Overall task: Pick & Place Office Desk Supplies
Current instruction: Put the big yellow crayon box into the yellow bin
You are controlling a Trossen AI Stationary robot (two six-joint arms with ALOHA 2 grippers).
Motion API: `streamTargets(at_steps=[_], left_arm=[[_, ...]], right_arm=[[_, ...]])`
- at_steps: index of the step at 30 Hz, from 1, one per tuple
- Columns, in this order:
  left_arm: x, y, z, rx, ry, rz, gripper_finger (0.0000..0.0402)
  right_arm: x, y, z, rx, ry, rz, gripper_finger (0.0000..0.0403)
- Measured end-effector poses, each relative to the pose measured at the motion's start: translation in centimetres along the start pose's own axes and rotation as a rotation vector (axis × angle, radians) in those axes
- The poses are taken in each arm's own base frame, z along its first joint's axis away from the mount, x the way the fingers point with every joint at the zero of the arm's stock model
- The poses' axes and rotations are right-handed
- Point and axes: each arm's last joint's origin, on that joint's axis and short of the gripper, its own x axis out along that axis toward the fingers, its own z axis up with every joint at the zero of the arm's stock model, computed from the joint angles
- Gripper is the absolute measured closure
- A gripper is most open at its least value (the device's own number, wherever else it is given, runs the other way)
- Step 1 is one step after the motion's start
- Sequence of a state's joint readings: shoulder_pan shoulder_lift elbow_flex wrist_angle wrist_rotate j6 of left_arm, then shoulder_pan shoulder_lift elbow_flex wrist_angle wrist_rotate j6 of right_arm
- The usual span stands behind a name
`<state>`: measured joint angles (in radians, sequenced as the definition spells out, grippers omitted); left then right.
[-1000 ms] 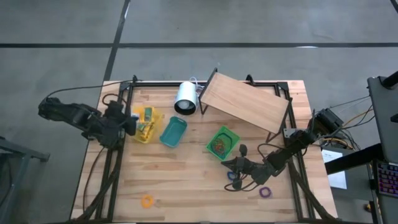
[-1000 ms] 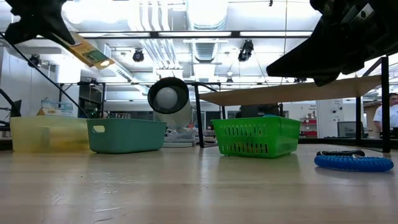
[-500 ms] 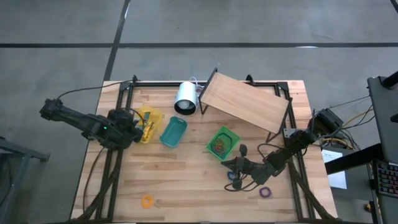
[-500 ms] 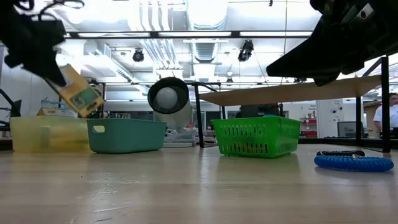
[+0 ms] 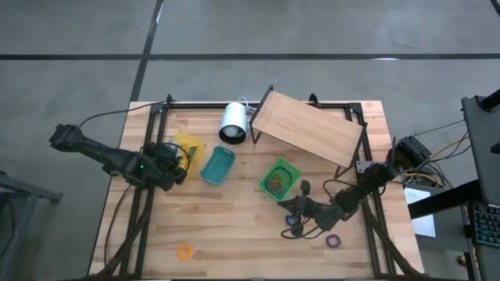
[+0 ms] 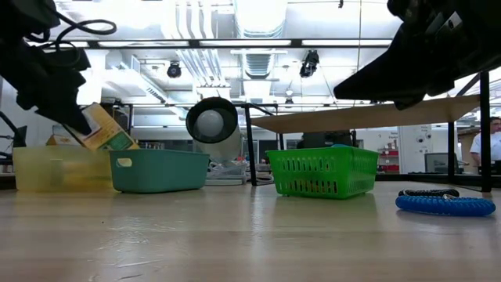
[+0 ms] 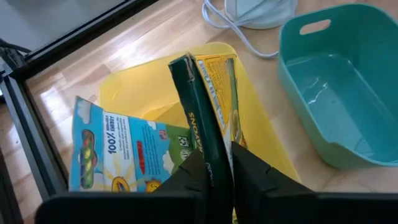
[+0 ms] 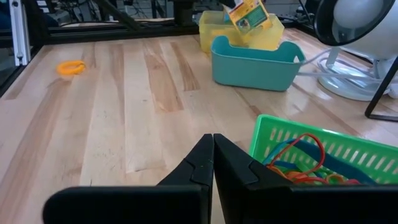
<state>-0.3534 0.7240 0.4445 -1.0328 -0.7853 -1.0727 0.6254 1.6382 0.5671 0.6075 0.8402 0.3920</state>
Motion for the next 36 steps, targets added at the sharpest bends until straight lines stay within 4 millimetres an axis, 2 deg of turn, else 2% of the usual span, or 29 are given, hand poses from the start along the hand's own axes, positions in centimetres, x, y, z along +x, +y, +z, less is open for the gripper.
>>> streamTargets(at_steps=[8,18,32,36], left_arm=[[0.06,-0.24,0.02,-0.013,0.01,-0.019,0.0312],[0.17,-0.41,-0.03,-0.026,0.015,-0.035,0.0275],[0.16,-0.61,0.12,-0.047,0.001,-0.05,0.0183],[0.11,-0.59,0.24,-0.049,-0.022,-0.039,0.0169]], right_arm=[[0.0,-0.02,-0.03,-0.001,0.001,0.0,0.0394],[0.0,-0.01,-0.02,0.0,0.001,0.0,0.0394],[0.0,-0.01,-0.02,0.0,0.001,0.0,0.0394],[0.0,-0.01,-0.02,0.0,0.001,0.001,0.0394]])
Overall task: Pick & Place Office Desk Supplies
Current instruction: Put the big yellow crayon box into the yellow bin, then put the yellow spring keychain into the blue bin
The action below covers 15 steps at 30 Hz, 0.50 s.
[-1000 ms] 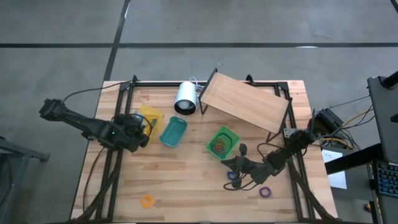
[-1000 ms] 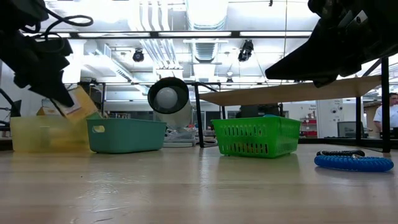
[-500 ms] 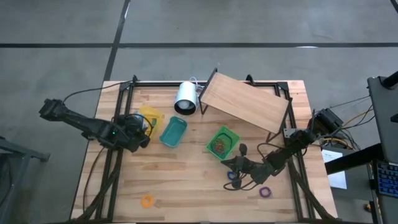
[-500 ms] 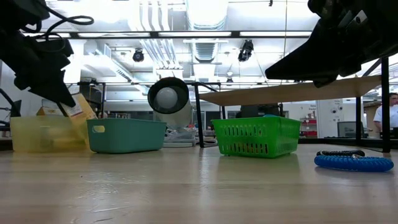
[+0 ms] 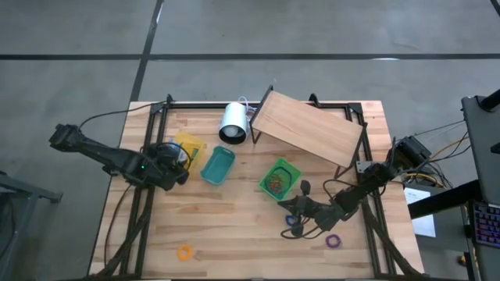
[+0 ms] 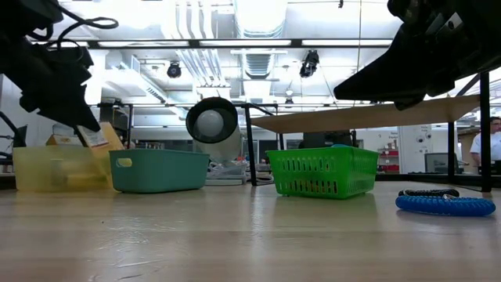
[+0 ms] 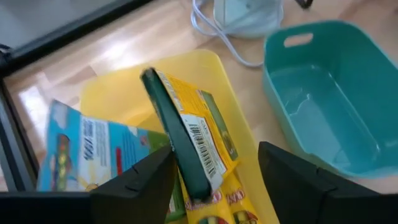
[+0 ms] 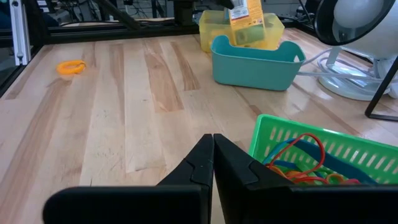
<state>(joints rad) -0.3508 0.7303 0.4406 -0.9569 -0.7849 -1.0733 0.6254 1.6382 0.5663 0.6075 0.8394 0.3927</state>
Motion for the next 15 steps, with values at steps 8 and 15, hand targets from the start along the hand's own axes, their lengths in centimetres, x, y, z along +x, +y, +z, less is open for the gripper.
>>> streamTargets(at_steps=[8,15], left_arm=[[-1.2,-0.3,1.8,-0.046,-0.122,0.018,0.0178],[-2.4,-0.6,3.5,-0.108,-0.196,0.0,0.0193]], right_arm=[[0.0,0.0,0.0,0.0,0.0,0.0,0.0394],[0.0,0.0,0.0,0.0,0.0,0.0,0.0394]])
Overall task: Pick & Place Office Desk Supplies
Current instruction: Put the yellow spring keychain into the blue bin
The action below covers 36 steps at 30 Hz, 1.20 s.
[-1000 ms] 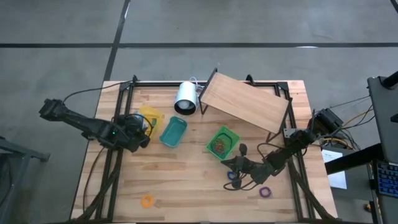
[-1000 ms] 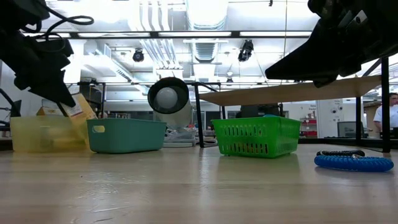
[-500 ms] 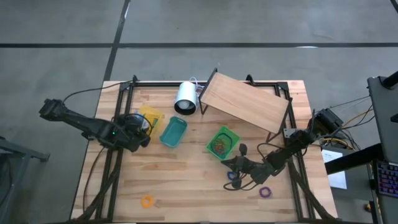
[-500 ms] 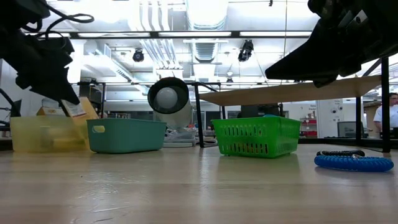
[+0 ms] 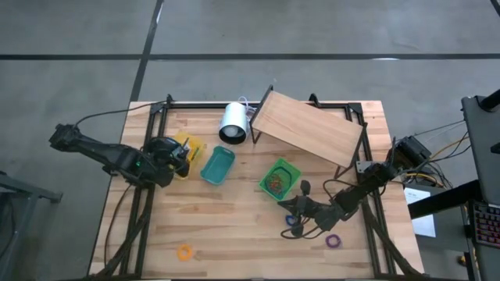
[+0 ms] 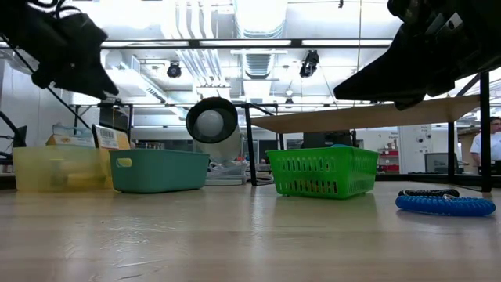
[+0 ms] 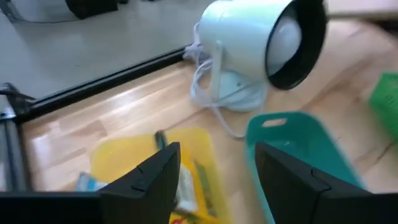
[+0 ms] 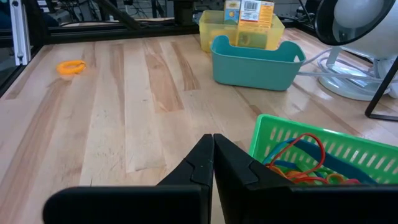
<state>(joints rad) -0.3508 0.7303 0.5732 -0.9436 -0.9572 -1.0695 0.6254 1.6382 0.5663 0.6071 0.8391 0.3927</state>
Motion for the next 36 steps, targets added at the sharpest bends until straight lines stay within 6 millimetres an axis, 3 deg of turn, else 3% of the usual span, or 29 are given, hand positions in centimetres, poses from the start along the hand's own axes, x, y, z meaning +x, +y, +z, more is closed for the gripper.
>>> streamTargets(at_steps=[6,14,23,32,36], left_arm=[[-0.2,-1.8,1.0,-0.156,0.003,-0.168,0.0202],[-1.0,-4.0,2.5,0.052,-0.02,-0.488,0.0218],[-0.6,-4.0,1.8,0.077,-0.01,-0.491,0.0237],[-0.6,-4.1,1.8,0.205,-0.042,-0.5,0.0241],[-0.6,-4.1,1.8,0.315,-0.069,-0.501,0.0241]], right_arm=[[0.0,0.0,0.0,0.0,0.0,0.0,0.0394],[0.0,0.0,0.0,0.0,0.0,0.0,0.0394],[0.0,0.0,0.0,-0.003,0.002,-0.001,0.0394],[0.0,-0.3,-0.6,-0.059,0.042,-0.039,0.0394],[0.0,-0.4,-0.6,0.005,0.036,-0.049,0.0394]])
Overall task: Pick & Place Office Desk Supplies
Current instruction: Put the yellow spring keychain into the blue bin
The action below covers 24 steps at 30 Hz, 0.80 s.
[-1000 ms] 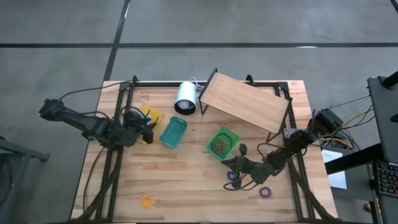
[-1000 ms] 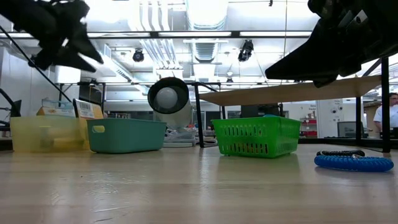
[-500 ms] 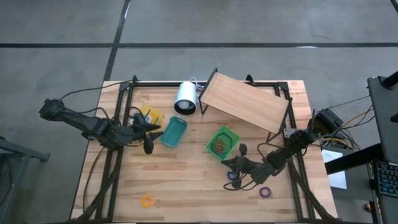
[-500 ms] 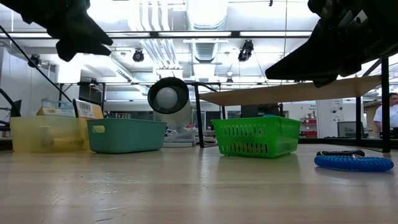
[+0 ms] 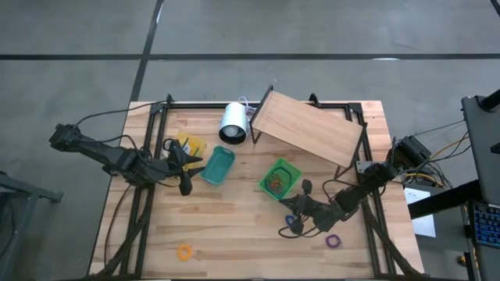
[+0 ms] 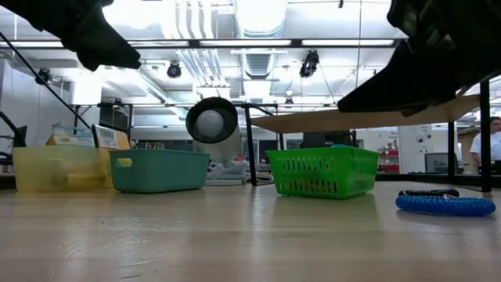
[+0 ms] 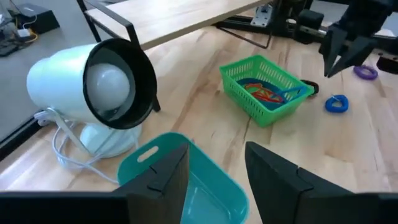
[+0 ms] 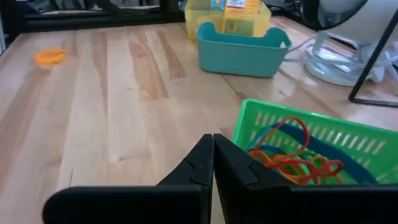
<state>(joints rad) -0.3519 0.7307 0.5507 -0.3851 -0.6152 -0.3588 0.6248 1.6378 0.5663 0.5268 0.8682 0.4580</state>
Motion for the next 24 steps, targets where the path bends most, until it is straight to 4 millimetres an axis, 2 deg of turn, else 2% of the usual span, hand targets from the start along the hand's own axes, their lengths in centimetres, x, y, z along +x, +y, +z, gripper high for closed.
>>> streamTargets(at_steps=[3,6,8,12,16,24], left_arm=[[0.0,0.0,0.0,-0.001,0.0,0.0,0.0241],[0.0,-0.2,-0.1,0.021,0.02,-0.054,0.0241],[0.0,-0.4,-0.2,0.041,0.051,-0.142,0.0241],[-0.3,-1.1,-0.4,0.045,0.138,-0.393,0.0241],[-0.5,-2.2,-1.0,-0.007,0.203,-0.471,0.0241],[0.6,-4.9,-1.6,0.117,0.228,-0.342,0.0241]], right_arm=[[-0.1,-0.2,0.5,0.012,-0.037,-0.05,0.0394],[-0.6,-0.7,1.5,0.045,-0.137,-0.212,0.0394],[-1.0,-1.2,2.3,0.057,-0.214,-0.355,0.0394],[-2.2,-2.2,4.0,-0.037,-0.297,-0.632,0.0394],[-3.2,-2.6,5.6,-0.114,-0.26,-0.564,0.0394],[-4.3,-3.2,7.3,0.054,-0.307,-0.49,0.0394]])
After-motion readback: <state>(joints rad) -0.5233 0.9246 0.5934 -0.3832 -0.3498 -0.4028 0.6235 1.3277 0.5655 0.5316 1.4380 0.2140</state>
